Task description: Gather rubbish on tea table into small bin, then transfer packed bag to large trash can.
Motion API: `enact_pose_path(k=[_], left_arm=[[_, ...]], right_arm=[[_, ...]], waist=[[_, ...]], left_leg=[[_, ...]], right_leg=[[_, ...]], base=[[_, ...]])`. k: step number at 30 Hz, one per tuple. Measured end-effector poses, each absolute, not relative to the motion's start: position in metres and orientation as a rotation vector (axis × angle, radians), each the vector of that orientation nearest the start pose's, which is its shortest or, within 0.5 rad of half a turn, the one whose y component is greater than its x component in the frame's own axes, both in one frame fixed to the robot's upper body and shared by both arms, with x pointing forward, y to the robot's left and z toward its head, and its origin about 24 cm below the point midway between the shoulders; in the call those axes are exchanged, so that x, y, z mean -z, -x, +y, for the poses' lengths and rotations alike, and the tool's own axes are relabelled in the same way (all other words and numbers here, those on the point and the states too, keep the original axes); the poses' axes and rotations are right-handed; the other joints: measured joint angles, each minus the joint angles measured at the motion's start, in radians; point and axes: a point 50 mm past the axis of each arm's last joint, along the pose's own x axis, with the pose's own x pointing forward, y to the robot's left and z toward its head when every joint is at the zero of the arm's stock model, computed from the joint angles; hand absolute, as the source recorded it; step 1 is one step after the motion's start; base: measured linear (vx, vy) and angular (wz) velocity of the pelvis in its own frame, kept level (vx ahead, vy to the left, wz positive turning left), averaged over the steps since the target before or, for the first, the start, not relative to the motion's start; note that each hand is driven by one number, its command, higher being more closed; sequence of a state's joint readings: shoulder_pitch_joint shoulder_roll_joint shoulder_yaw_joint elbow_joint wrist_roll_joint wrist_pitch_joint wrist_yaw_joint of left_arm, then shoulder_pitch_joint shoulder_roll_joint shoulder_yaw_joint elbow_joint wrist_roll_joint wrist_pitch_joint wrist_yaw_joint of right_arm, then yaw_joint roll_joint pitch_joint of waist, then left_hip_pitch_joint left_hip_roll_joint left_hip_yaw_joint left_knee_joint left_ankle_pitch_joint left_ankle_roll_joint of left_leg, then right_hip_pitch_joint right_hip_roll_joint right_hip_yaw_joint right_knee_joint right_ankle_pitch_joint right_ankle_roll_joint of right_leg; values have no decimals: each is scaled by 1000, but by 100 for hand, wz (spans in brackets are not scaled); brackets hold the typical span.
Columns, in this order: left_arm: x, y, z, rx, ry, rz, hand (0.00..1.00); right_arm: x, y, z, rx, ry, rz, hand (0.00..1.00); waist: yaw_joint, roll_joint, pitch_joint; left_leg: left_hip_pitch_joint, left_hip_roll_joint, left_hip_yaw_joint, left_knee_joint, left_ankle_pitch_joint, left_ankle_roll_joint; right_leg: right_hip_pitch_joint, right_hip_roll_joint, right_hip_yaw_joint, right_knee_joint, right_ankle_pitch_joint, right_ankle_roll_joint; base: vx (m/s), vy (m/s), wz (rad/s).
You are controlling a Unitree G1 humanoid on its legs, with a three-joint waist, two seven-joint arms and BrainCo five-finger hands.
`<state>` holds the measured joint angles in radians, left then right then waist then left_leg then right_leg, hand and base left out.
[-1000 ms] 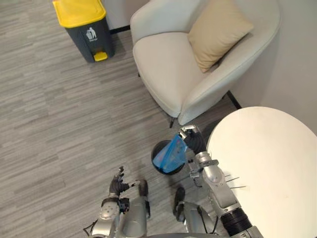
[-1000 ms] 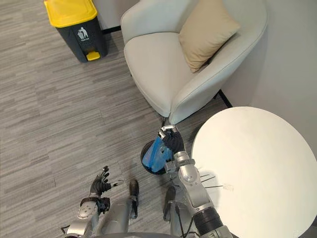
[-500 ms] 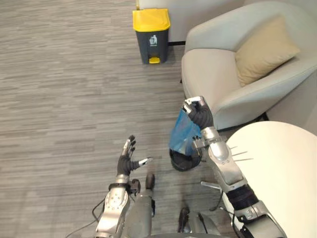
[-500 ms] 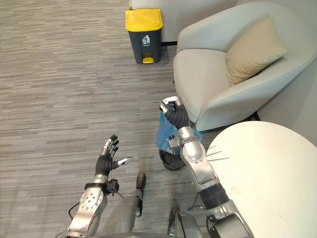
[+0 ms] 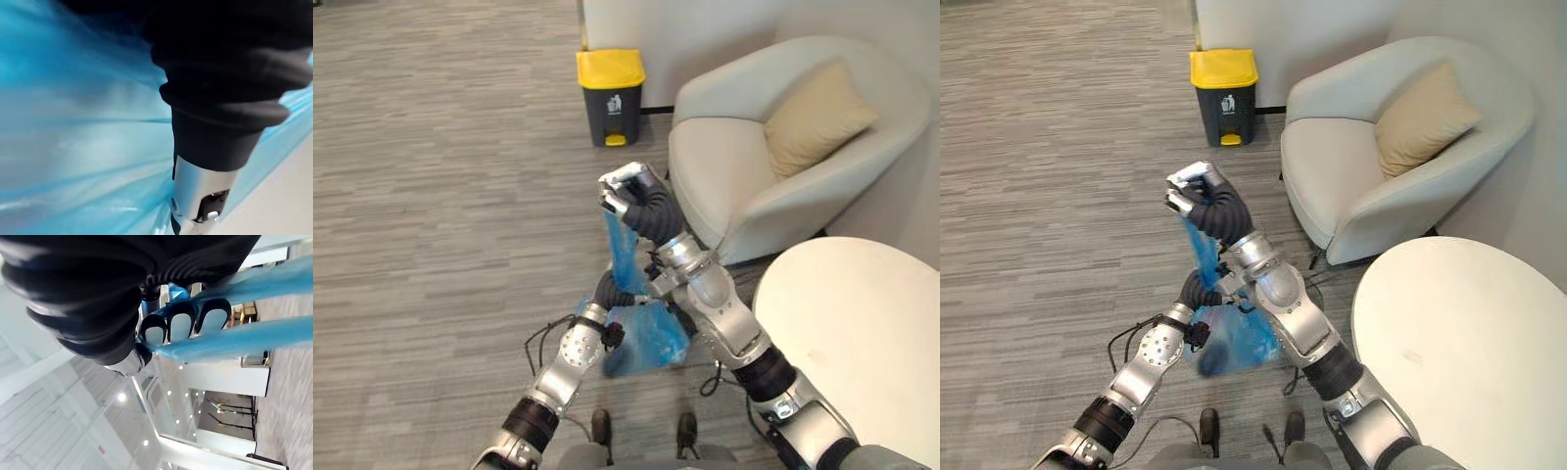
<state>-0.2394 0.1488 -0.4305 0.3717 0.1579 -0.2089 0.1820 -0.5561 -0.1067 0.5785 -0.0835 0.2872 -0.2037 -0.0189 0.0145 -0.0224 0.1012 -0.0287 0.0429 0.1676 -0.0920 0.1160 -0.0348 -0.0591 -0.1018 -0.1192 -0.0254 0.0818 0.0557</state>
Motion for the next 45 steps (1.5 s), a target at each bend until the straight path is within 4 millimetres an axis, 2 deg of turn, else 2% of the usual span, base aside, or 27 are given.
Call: enact_pose_path(k=[1,7,11,12,19,22,24,25,27,28,30,33,36,39,41,43,45], left_arm=[[-23,-277,78,306,-393,-103,100],[-2,-274,82,310,-469,-17,100],[2,-270,75,350,-474,-5,100],[2,-270,74,354,-468,-4,100],[-1,-269,72,350,-397,2,100],[-2,-261,74,331,-338,1,100],[-5,-252,77,307,-300,-7,100],[-4,-251,80,295,-294,-5,100],[2,-246,95,234,-281,30,100],[4,-245,99,221,-284,39,100],[10,-241,116,158,-297,68,100],[16,-234,140,70,-306,100,100],[21,-228,159,-6,-296,131,100],[29,-214,186,-105,-292,188,100],[36,-203,202,-164,-296,231,100],[41,-194,214,-218,-282,269,100],[52,-182,226,-267,-262,329,100]], right_arm=[[-195,-260,3,-766,-115,-656,100],[-193,-264,7,-783,-132,-620,100],[-194,-266,8,-797,-134,-607,100],[-193,-264,10,-808,-131,-604,0],[-185,-258,14,-860,-108,-597,0],[-161,-255,7,-839,-63,-537,0],[-134,-252,-8,-806,50,-476,0],[-127,-251,-12,-799,81,-459,0],[-101,-246,-30,-755,246,-405,0],[-95,-244,-35,-742,290,-393,0],[-77,-242,-59,-662,477,-368,0],[-60,-234,-87,-593,621,-330,0],[-43,-222,-106,-572,667,-251,0],[-18,-200,-132,-535,663,-106,0],[-3,-194,-145,-499,658,-14,0],[12,-189,-160,-436,629,81,0],[31,-184,-176,-332,555,193,0]], waist=[[1,0,0],[2,-4,-3],[3,-6,-4],[2,-6,-4],[0,-8,-9],[-1,-8,-31],[0,-8,-32],[1,-8,-32],[0,-8,-32],[0,-8,-32],[0,-8,-32],[-1,-10,-33],[-1,-14,-35],[-5,-17,-41],[-7,-17,-41],[-16,-15,-40],[-25,-5,-35]], left_leg=[[2,2,3,-1,0,0],[5,25,12,-3,2,-2],[4,33,12,-3,5,-7],[4,40,12,-3,5,-7],[7,50,8,-2,8,-12],[10,49,6,-2,8,-12],[15,47,-2,-2,7,-12],[15,47,-2,-3,7,-12],[17,49,-4,-6,7,-12],[17,49,-4,-9,6,-13],[19,50,-3,-10,4,-17],[20,50,-3,-10,3,-17],[18,49,-6,-10,3,-17],[2,46,-32,-10,3,-17],[-1,39,-41,-10,4,-17],[-11,32,-71,-9,4,-17],[-36,23,-121,0,2,-16]], right_leg=[[0,3,6,0,1,-1],[-3,29,20,-8,11,-14],[-3,39,24,-13,13,-17],[-3,48,25,-14,16,-20],[4,57,25,-25,20,-26],[12,56,25,-30,20,-26],[22,56,25,-32,20,-26],[22,56,25,-32,20,-26],[24,53,27,-32,15,-19],[24,52,27,-32,11,-13],[25,51,32,-32,8,-10],[25,50,34,-32,8,-10],[26,50,32,-35,8,-10],[28,47,9,-45,8,-10],[30,46,-3,-44,5,-7],[33,42,-32,-41,-6,-4],[28,29,-88,-1,-45,-6]], base=[[-50,-2,-14],[-42,-23,-10],[-16,-9,-4],[-2,-16,-4],[0,-2,-1],[6,6,3],[-1,22,10],[-41,25,5],[-53,23,2],[-69,16,0],[-64,9,-3],[-29,8,-1],[-1,2,2],[10,7,19],[12,13,22],[12,14,44],[4,17,70]])
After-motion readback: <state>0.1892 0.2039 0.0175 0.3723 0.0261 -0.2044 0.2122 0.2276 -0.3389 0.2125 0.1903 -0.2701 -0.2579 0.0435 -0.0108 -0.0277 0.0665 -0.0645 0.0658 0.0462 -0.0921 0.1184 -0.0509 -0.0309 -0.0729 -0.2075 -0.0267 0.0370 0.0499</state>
